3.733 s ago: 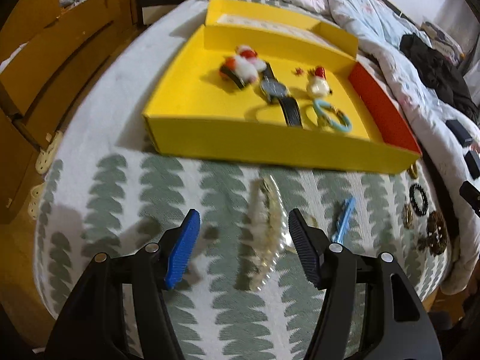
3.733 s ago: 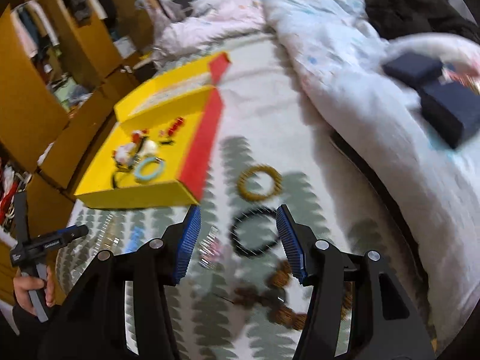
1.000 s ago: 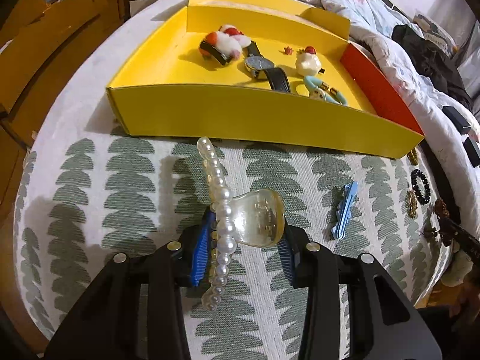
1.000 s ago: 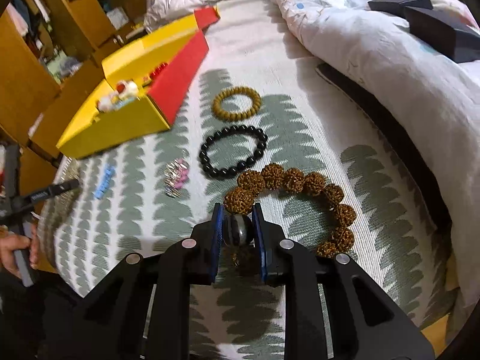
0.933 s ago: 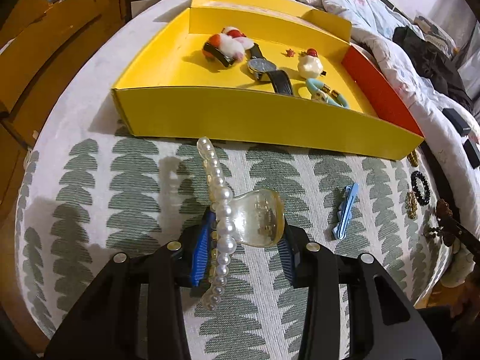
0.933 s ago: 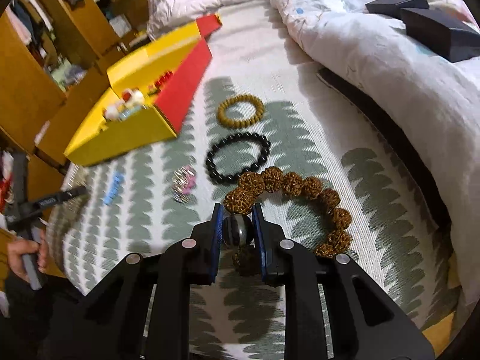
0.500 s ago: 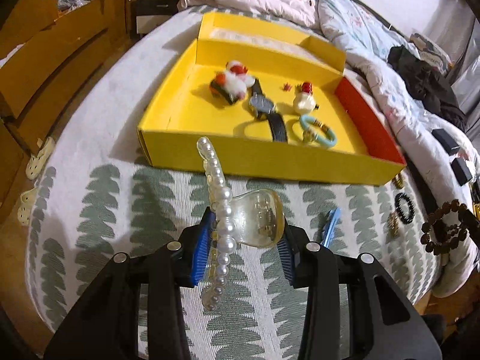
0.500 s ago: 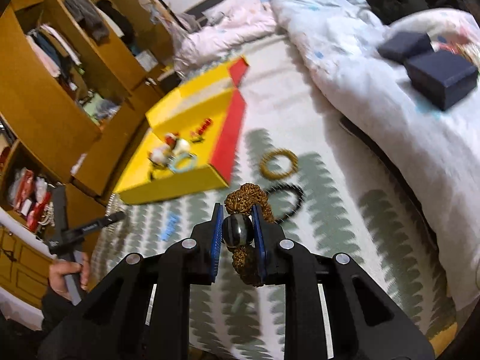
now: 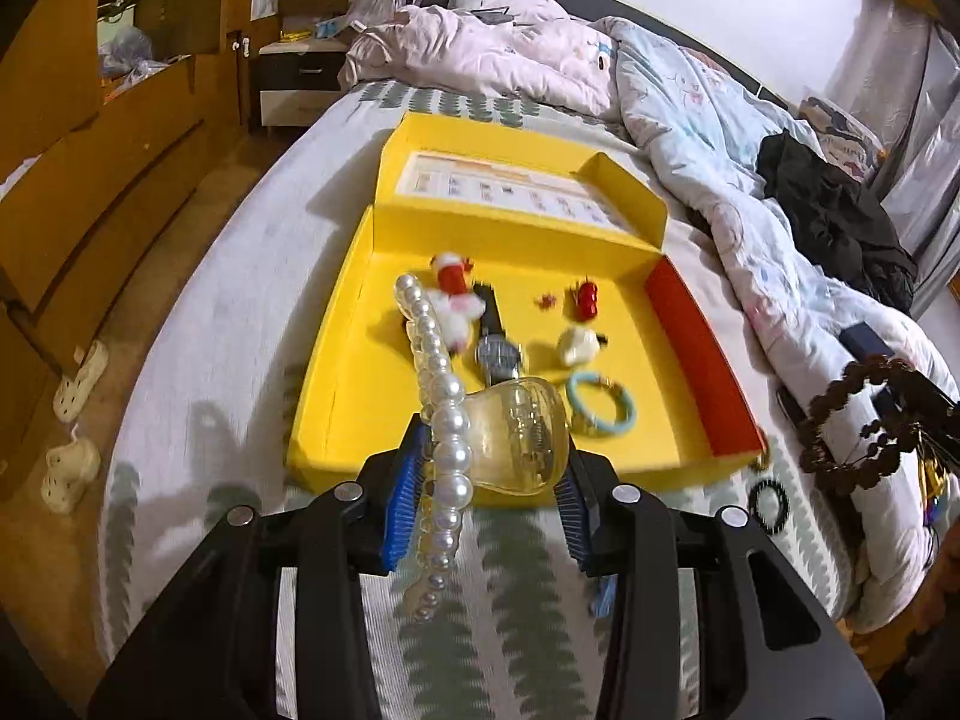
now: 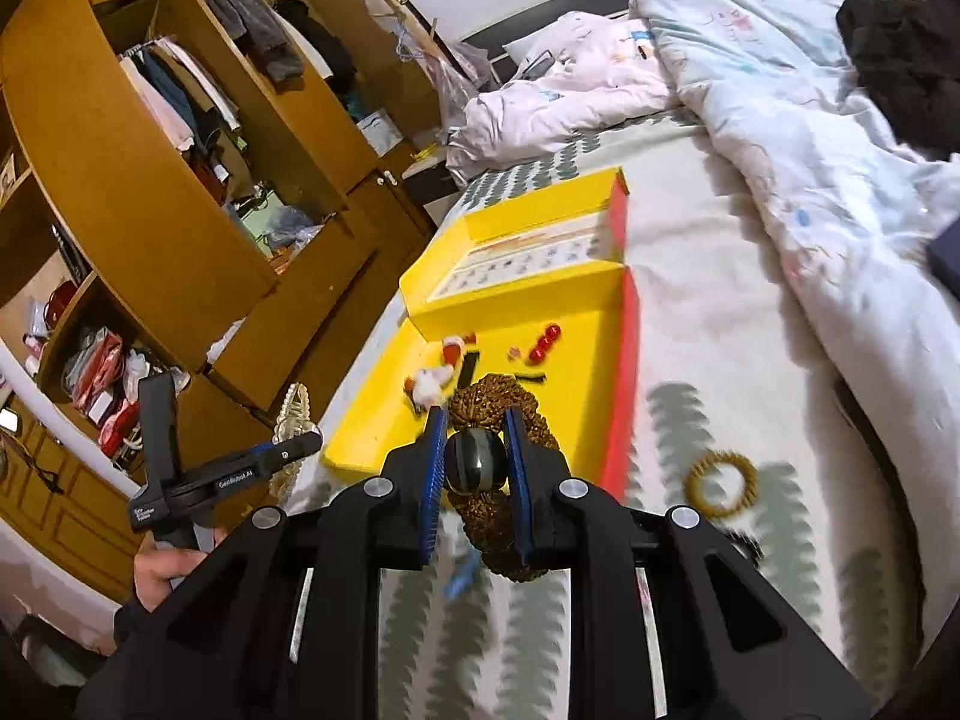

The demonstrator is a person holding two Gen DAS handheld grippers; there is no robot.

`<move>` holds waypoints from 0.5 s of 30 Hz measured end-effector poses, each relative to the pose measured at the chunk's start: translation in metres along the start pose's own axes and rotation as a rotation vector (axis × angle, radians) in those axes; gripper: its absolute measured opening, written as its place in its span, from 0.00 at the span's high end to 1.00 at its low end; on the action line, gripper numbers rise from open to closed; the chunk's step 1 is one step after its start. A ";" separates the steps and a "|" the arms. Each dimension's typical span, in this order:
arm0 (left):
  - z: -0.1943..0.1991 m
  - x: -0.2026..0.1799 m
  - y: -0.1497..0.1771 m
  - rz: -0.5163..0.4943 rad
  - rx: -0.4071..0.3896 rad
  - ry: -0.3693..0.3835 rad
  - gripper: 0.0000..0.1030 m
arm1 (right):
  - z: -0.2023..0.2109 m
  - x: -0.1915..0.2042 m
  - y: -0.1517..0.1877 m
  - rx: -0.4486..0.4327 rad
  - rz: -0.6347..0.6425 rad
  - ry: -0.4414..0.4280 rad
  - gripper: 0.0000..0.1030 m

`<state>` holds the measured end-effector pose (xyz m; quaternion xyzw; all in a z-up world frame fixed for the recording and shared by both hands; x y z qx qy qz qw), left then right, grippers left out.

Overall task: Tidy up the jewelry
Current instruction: 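Carry the pearl clip and brown beads into the yellow box and open both grippers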

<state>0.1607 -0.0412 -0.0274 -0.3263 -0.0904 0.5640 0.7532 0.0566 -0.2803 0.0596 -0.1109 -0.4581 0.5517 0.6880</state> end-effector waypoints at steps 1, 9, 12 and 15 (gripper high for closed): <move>-0.006 0.000 -0.006 0.004 0.006 0.005 0.61 | -0.011 0.001 -0.006 0.009 -0.006 -0.013 0.80; -0.057 0.004 -0.029 0.012 0.052 -0.008 0.61 | -0.083 -0.004 -0.030 0.065 -0.020 -0.013 0.80; -0.075 0.008 -0.026 0.019 0.081 -0.021 0.61 | -0.113 -0.016 -0.031 0.095 -0.037 -0.002 0.80; -0.096 0.011 -0.015 0.027 0.136 -0.028 0.61 | -0.133 -0.027 -0.027 0.116 -0.039 0.020 0.80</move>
Point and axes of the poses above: each gripper's, at about its wrist camera, not at the fingertips, and z roughly against the way its jaws point, x to its left, y to its underside, the point moved 7 cm from there along -z, roughly the way its jaws point
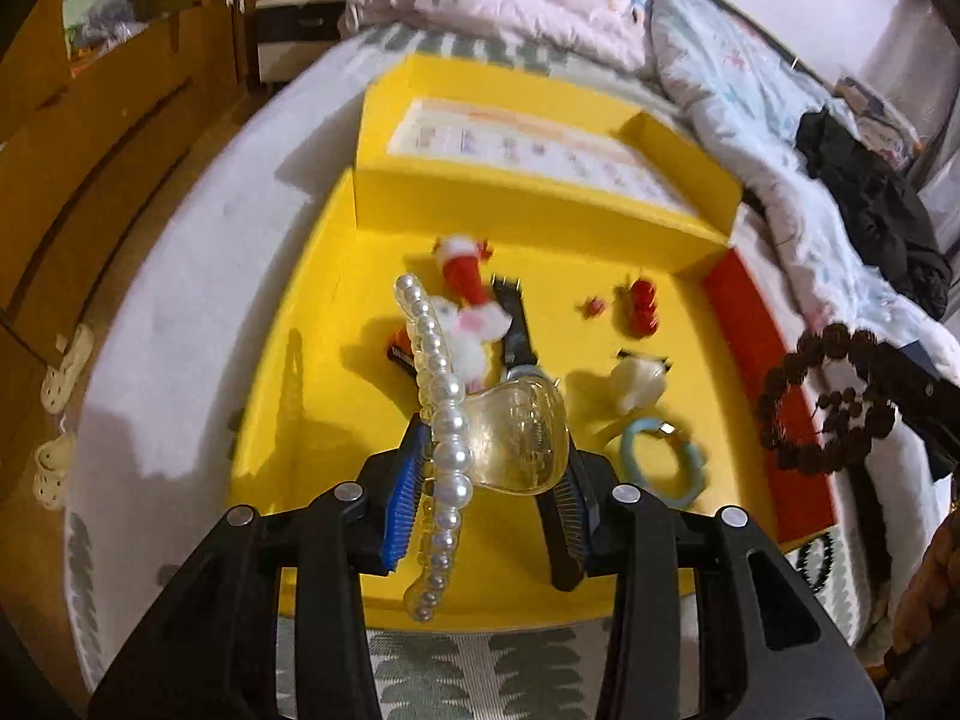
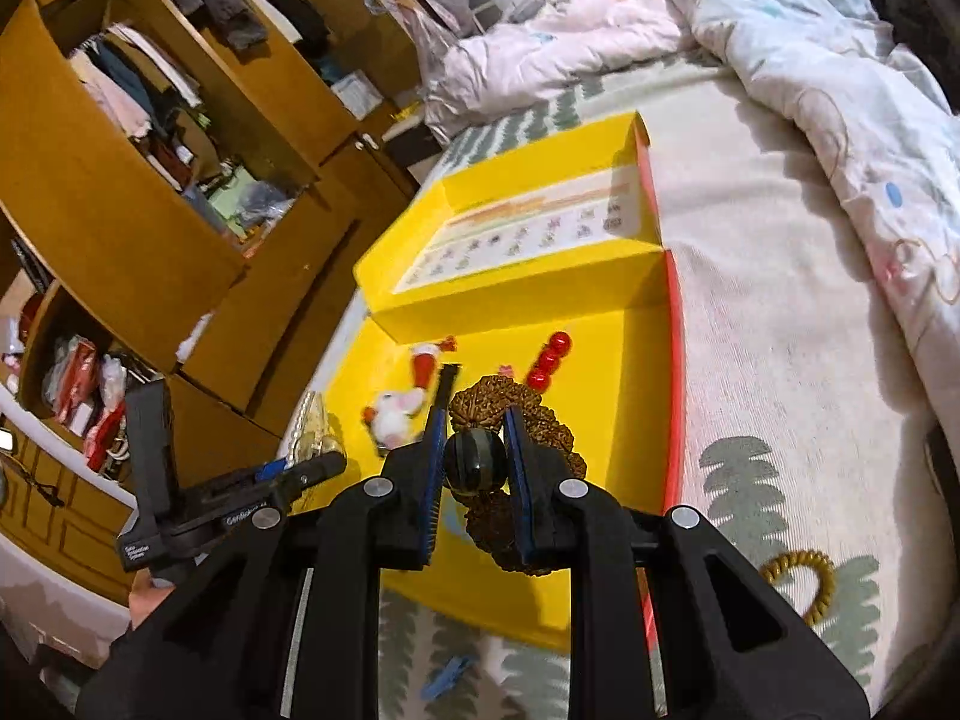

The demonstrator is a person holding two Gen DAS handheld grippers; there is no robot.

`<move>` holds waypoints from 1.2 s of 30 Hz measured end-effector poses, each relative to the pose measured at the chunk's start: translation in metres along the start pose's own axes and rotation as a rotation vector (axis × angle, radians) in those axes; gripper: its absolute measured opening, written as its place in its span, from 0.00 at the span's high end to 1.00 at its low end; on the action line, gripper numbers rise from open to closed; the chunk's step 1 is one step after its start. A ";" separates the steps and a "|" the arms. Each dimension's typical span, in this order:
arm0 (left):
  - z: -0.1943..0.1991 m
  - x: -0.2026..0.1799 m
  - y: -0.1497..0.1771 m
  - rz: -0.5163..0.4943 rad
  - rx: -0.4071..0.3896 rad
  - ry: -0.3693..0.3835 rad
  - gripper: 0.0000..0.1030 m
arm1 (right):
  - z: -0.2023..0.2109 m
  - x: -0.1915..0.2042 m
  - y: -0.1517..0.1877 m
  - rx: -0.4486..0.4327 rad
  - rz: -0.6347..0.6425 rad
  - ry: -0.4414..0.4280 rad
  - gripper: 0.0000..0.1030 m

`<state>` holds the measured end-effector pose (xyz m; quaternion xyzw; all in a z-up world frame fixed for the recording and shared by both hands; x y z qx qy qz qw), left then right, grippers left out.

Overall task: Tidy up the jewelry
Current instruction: 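Carry the pearl clip and brown beads into the yellow box and open both grippers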

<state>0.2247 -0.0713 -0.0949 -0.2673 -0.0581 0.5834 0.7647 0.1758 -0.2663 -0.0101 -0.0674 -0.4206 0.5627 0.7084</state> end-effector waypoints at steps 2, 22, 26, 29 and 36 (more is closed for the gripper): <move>-0.008 0.003 0.004 0.002 0.018 -0.016 0.61 | -0.011 -0.005 0.002 0.007 0.003 0.021 0.80; -0.034 0.005 0.010 0.015 0.059 -0.036 0.61 | -0.088 -0.004 0.029 0.120 0.036 0.083 0.79; -0.028 0.004 0.008 0.014 0.040 -0.040 0.60 | -0.084 -0.006 0.028 0.109 0.032 0.101 0.73; -0.021 0.007 0.005 0.023 0.014 -0.046 0.50 | -0.079 -0.004 0.026 0.112 0.046 0.113 0.73; 0.002 0.010 -0.002 0.047 -0.047 -0.039 0.45 | -0.037 0.004 0.019 0.034 0.079 0.131 0.47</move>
Point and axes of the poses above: each gripper's, at about its wrist camera, not at the fingertips, and z roughly against the way its jaws point, x to its left, y to its underside, the point moved 7 cm from there along -z, roughly the way its jaws point
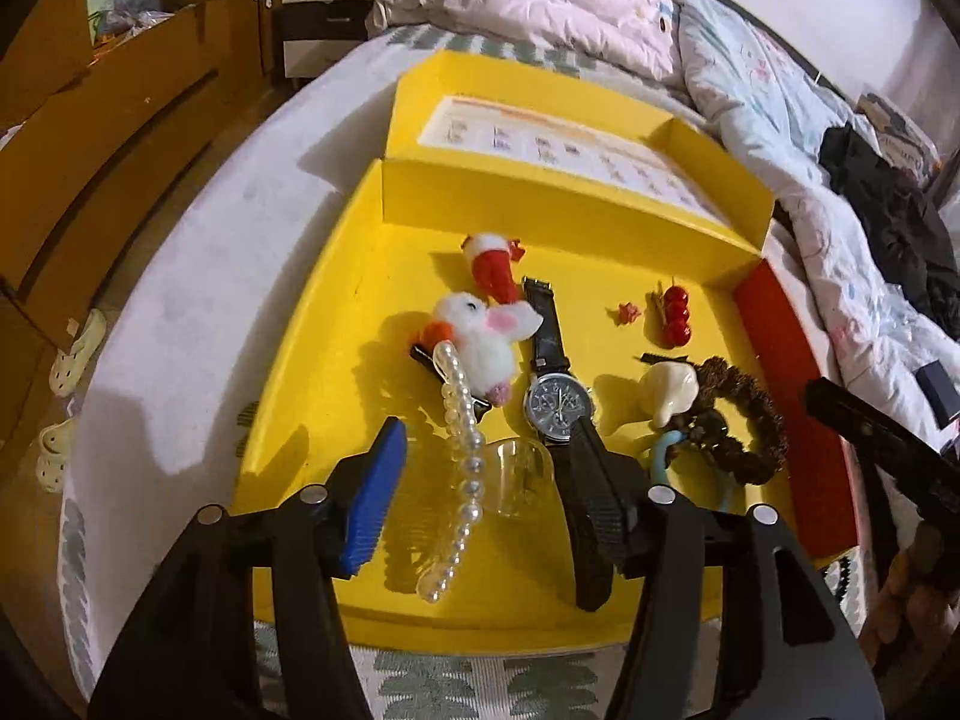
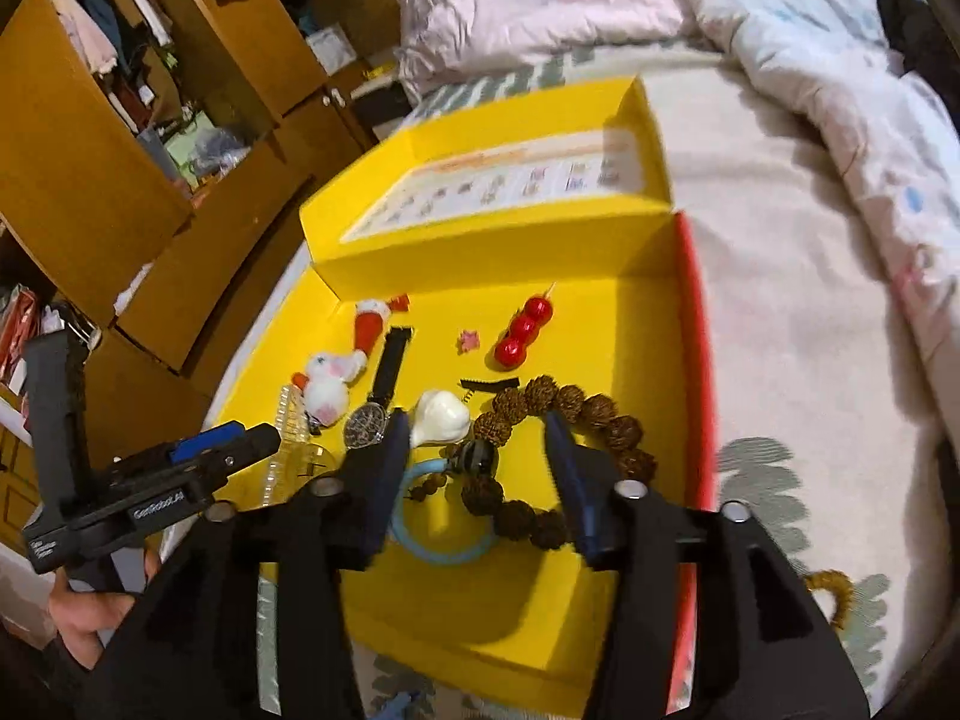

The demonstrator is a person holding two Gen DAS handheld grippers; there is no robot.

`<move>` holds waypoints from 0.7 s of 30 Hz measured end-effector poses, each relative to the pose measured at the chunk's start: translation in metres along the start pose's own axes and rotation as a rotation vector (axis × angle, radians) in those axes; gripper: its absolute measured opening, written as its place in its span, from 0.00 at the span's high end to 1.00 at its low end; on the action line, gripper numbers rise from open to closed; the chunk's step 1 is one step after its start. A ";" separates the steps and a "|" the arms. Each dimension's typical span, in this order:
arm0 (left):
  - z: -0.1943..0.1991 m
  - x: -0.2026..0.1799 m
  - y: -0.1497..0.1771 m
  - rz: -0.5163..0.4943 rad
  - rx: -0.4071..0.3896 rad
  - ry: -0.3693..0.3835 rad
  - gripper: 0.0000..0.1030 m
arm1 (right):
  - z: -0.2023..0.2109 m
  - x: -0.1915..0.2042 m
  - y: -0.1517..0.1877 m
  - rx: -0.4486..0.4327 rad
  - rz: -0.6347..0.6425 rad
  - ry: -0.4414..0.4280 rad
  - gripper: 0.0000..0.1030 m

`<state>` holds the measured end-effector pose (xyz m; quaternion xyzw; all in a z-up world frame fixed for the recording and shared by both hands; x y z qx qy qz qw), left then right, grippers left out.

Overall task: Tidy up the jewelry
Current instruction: 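Carry the pearl clip and brown beads into the yellow box and open both grippers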

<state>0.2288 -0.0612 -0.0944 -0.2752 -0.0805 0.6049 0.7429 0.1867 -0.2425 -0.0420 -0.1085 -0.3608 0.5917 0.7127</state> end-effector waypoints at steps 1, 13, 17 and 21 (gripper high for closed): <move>0.006 -0.001 0.001 -0.004 -0.008 0.003 0.45 | 0.010 0.000 0.000 -0.014 0.002 0.001 0.45; 0.066 -0.057 0.067 -0.160 -0.083 0.008 0.23 | 0.126 -0.043 0.047 -0.076 0.007 0.113 0.45; 0.055 -0.078 0.092 -0.211 -0.039 0.015 0.23 | 0.139 -0.062 0.077 -0.057 0.028 0.195 0.45; 0.039 -0.084 0.112 -0.210 0.022 0.019 0.23 | 0.140 -0.089 0.105 -0.026 -0.011 0.220 0.45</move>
Point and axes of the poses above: each gripper's, at about its wrist camera, not at the fingertips, and z roughly against the way its jaws point, x to its left, y to its underside, the point moved 7 cm from there along -z, roughly the way its jaws point
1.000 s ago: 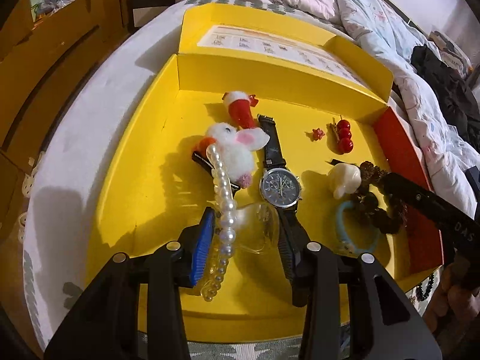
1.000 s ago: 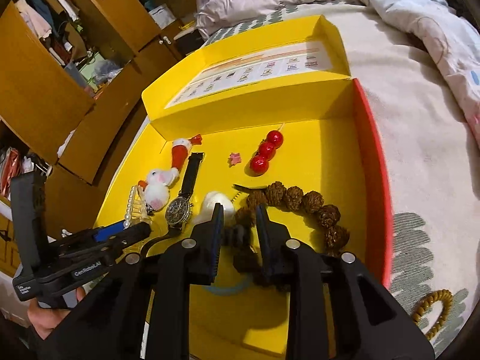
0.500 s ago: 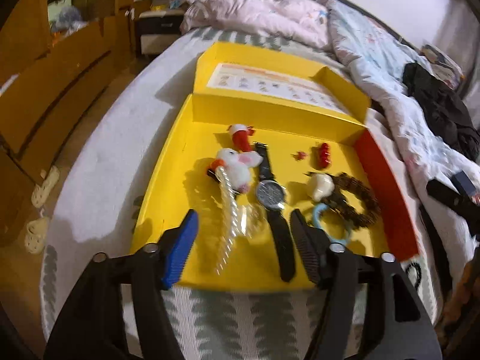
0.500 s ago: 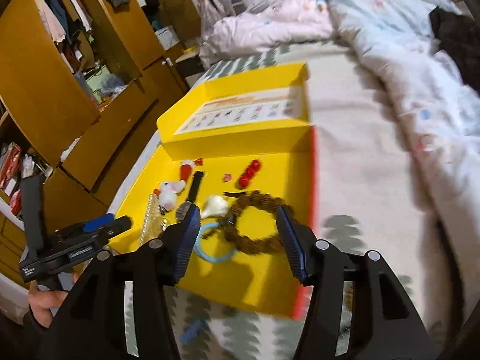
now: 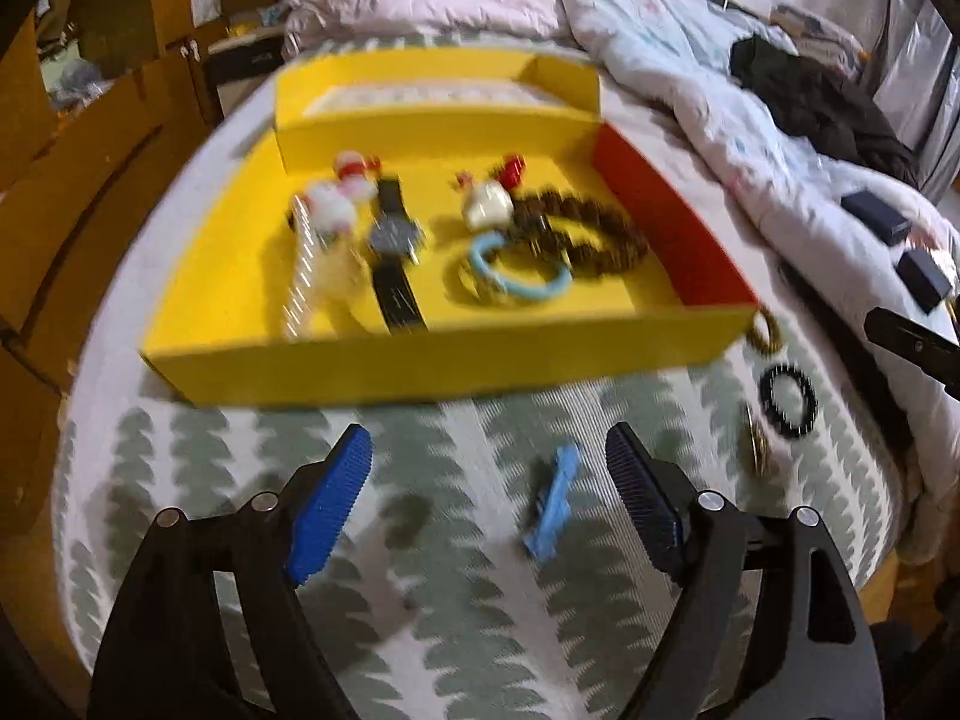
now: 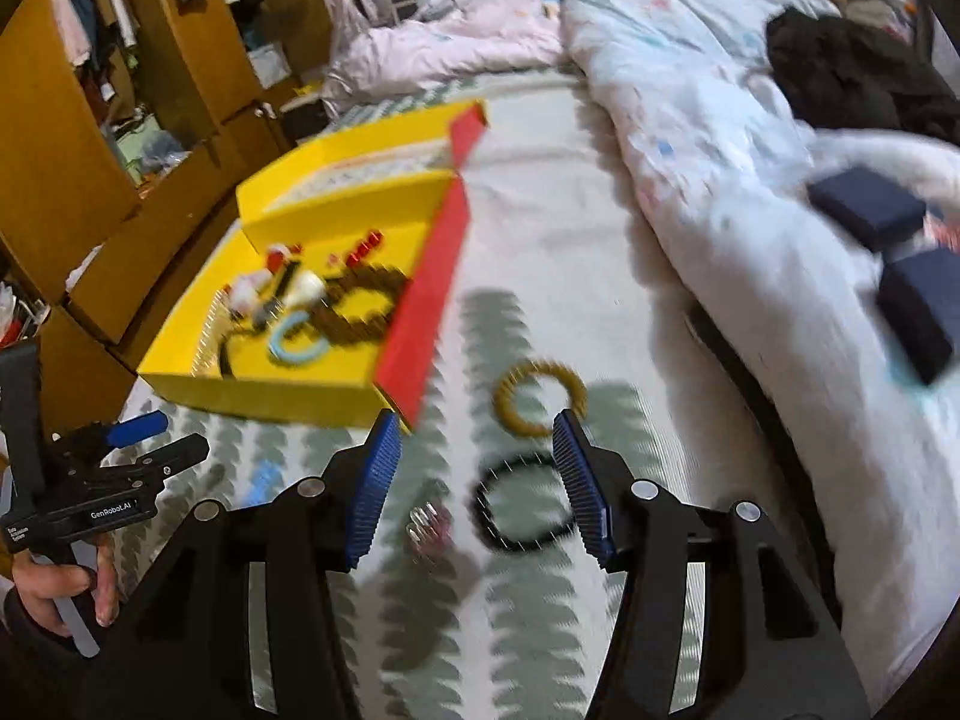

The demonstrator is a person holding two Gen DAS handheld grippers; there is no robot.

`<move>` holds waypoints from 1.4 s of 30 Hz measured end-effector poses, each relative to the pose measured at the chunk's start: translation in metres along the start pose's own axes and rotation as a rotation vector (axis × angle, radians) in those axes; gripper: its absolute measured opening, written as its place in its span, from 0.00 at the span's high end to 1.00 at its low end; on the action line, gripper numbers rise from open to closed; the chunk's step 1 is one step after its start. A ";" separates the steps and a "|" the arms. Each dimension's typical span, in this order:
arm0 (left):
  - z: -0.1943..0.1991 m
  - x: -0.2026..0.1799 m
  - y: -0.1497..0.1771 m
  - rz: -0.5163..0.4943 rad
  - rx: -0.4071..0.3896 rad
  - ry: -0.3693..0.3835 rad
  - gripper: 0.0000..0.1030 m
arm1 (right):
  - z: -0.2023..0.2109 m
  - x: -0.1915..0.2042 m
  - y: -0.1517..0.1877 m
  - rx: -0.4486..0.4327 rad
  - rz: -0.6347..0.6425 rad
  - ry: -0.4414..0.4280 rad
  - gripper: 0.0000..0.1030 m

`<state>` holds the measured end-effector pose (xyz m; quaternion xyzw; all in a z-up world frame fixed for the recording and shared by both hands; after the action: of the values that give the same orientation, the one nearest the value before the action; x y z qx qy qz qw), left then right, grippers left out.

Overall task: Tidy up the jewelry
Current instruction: 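Carry the pearl clip and brown beads into the yellow box and open both grippers, then move the left gripper to the blue hair clip while the right gripper approaches the black bead bracelet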

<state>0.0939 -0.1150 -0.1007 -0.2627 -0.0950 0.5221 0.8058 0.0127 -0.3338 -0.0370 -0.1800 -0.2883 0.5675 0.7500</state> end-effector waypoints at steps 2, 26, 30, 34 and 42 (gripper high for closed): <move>-0.004 -0.003 0.007 0.001 0.015 -0.005 0.23 | -0.004 -0.010 0.009 0.014 -0.013 0.008 0.45; -0.042 -0.010 0.029 -0.035 0.063 -0.051 0.24 | -0.070 -0.042 0.039 0.164 0.047 0.213 0.49; -0.047 -0.015 0.030 -0.057 0.068 -0.056 0.29 | -0.075 -0.042 0.043 0.175 0.060 0.222 0.55; -0.046 -0.018 0.031 -0.066 0.059 -0.036 0.38 | -0.078 -0.039 0.046 0.173 0.081 0.213 0.63; -0.042 -0.028 0.034 -0.095 0.054 0.042 0.70 | -0.079 -0.044 0.046 0.178 0.033 0.169 0.74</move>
<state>0.0723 -0.1429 -0.1506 -0.2468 -0.0764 0.4800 0.8383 0.0198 -0.3574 -0.1353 -0.1647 -0.1696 0.5858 0.7752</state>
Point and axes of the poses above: each gripper's, at about its wrist camera, not at the fingertips, and z roughly against the way its jaws point, x to its left, y to its underside, the point moved 7 cm from there along -z, roughly the way its jaws point
